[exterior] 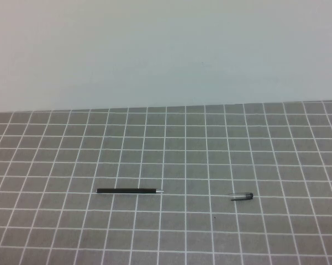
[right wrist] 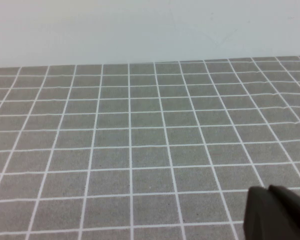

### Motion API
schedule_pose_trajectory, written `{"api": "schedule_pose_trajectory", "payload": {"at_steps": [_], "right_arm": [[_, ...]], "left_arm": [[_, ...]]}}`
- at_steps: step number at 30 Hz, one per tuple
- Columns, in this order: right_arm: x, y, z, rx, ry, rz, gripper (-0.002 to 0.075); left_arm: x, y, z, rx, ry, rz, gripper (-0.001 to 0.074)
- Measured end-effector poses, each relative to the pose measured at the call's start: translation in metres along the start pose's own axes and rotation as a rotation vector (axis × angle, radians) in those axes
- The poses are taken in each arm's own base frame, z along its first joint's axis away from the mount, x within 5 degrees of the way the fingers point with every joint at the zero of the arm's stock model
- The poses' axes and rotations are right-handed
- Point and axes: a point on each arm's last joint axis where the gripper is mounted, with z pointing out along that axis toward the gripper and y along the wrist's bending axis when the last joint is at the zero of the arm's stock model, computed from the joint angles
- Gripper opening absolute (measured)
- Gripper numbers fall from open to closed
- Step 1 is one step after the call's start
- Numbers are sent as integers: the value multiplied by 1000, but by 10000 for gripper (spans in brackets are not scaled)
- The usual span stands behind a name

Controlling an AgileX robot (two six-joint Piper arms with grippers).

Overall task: Cap the pen
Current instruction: 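Pick up the pen and its cap, cap the pen, and set it down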

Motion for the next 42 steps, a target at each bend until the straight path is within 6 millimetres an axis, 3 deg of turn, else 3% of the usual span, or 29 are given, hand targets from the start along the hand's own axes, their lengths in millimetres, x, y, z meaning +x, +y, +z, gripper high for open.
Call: {"api": "schedule_pose_trajectory", "payload": {"at_steps": [42], "right_arm": [[0, 0, 0, 0, 0, 0, -3]], "left_arm": [[-1, 0, 0, -1, -8, 0, -2]]}}
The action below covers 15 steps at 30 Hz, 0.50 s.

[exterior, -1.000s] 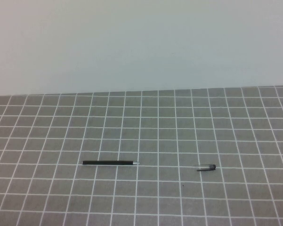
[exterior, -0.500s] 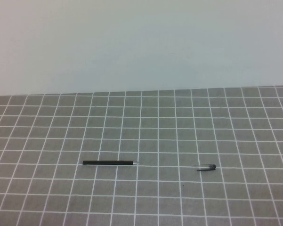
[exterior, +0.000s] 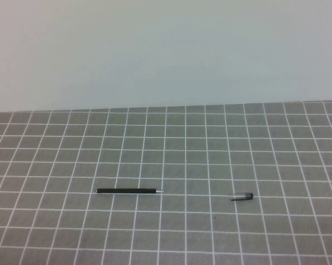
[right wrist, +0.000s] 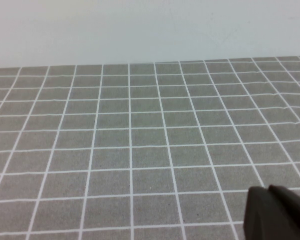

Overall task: Cap the pen
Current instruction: 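Pick up the pen and its cap, cap the pen, and set it down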

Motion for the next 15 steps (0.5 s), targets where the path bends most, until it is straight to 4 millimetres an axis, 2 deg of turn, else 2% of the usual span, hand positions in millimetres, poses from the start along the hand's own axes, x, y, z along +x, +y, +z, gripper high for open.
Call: {"api": "schedule_pose_trajectory", "payload": {"at_steps": [15], "right_arm": [[0, 0, 0, 0, 0, 0, -3]], "left_arm": [[0, 0, 0, -5, 1, 15, -2]]}}
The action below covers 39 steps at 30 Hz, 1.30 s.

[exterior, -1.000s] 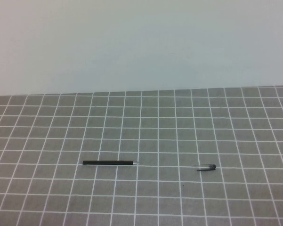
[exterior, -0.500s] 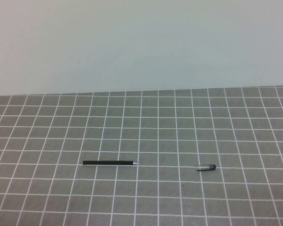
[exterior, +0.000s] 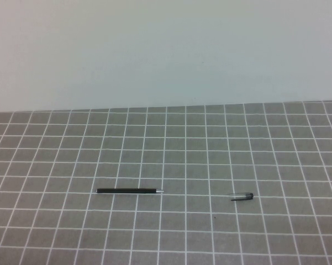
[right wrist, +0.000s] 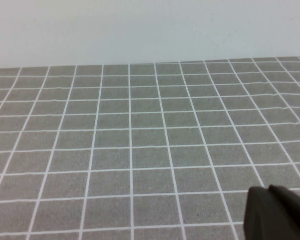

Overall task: Cap the pen
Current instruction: 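Pick up the pen and its cap, cap the pen, and set it down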

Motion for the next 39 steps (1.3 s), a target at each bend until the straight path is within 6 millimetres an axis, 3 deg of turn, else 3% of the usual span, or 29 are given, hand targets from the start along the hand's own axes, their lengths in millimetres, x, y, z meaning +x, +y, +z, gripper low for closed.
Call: {"api": "schedule_pose_trajectory", "payload": {"at_steps": [39], "right_arm": [[1, 0, 0, -5, 8, 15, -3]], "left_arm": [[0, 0, 0, 5, -1, -16, -2]]}}
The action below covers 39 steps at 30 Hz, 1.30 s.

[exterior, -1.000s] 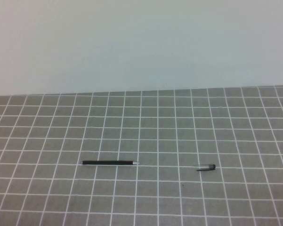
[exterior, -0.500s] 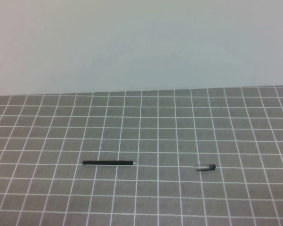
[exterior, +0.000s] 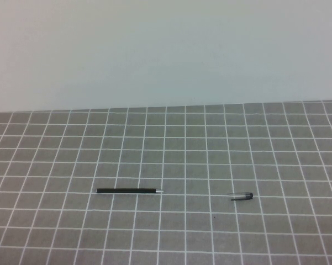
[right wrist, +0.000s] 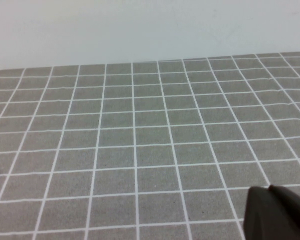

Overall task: Cap the pen
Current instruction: 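Pick up the pen and its cap, cap the pen, and set it down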

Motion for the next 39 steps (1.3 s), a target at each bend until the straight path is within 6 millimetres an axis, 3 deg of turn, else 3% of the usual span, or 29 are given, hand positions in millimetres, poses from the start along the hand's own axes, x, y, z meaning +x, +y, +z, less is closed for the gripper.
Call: {"api": "schedule_pose_trajectory", "payload": {"at_steps": [24, 29, 35, 39], "right_arm": [[-2, 0, 0, 4, -20, -7, -3], [-11, -1, -1, 7, -119, 8, -3], [-39, -3, -9, 34, -448, -1, -3], [-53, -4, -17, 47, -621, -1, -3]], "left_arm": [[0, 1, 0, -7, -3, 55, -2], [-20, 2, -2, -29, -218, 49, -2], [-46, 5, -13, -68, -531, 42, -2], [-54, 6, -18, -84, -628, 50, -2]]}}
